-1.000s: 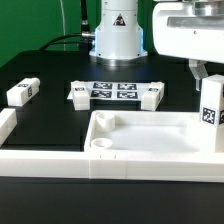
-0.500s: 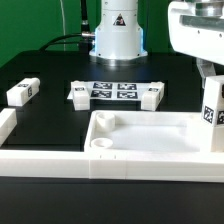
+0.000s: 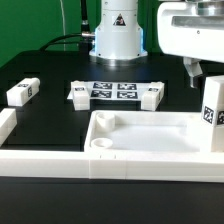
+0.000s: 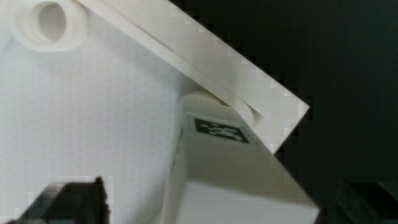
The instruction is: Assemble desk
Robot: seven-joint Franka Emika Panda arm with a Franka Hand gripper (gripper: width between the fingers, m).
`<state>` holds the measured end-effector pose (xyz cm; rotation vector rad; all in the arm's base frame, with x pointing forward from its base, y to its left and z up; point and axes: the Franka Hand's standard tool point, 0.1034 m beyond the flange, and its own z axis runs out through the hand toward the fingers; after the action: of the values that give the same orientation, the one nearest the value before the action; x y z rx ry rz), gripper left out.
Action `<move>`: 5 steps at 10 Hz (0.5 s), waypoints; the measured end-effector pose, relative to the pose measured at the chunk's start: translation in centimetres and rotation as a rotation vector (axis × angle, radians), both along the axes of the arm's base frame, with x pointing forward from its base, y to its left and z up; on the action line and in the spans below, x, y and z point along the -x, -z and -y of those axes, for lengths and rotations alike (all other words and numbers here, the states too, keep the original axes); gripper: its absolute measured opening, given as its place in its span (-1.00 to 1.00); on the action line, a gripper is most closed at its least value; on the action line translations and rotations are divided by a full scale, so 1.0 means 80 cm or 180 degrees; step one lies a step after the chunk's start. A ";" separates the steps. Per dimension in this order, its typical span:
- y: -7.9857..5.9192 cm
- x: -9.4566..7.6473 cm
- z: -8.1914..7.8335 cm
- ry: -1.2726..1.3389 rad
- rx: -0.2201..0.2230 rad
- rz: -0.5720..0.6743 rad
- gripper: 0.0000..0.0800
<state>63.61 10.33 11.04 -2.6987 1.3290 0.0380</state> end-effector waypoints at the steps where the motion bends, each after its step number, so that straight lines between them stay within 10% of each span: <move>1: 0.000 0.000 0.000 -0.0315 0.0012 0.0041 0.62; 5: 0.000 0.002 0.001 -0.1326 0.0174 0.0112 0.62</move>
Offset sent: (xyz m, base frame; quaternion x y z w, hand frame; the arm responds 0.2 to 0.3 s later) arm -0.0003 -0.0048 0.0002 -0.0436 0.0131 -0.2740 0.9606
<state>63.45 10.27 11.02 -2.9566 0.7485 -0.0046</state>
